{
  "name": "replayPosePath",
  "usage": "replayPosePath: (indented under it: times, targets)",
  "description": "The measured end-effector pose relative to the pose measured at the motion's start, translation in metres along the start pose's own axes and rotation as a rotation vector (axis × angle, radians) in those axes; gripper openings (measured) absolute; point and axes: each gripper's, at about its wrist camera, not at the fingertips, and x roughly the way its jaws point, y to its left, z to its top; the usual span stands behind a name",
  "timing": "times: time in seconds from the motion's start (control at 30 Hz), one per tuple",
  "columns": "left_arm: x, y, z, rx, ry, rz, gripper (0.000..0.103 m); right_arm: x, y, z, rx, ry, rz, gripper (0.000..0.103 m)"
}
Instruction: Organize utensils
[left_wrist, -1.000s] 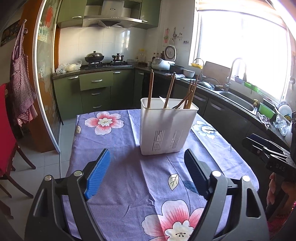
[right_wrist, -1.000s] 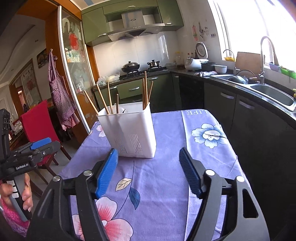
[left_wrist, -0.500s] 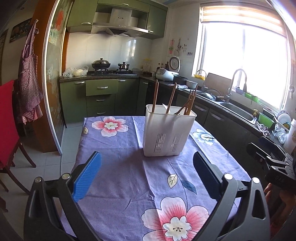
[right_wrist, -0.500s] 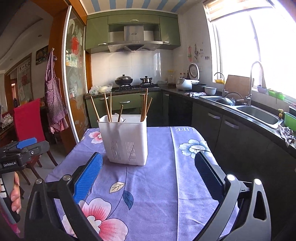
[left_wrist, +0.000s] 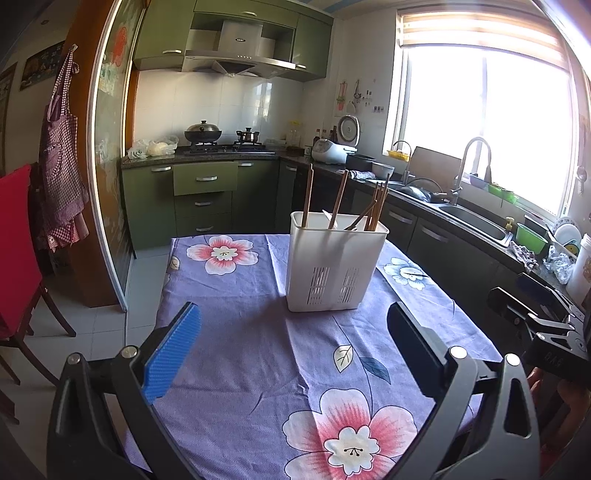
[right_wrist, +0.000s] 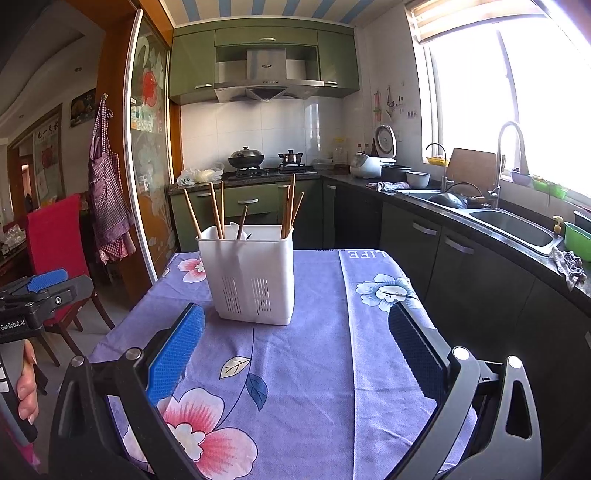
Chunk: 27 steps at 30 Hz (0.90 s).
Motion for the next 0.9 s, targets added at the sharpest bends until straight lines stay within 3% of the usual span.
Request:
replayPosePath:
  times: [0.9]
  targets:
    - [-0.0026,0.0011,0.0007,-0.006,0.001,-0.002,0.096,0.0036,0.0039,0.0008,-0.001,0.007,0.015,0.098]
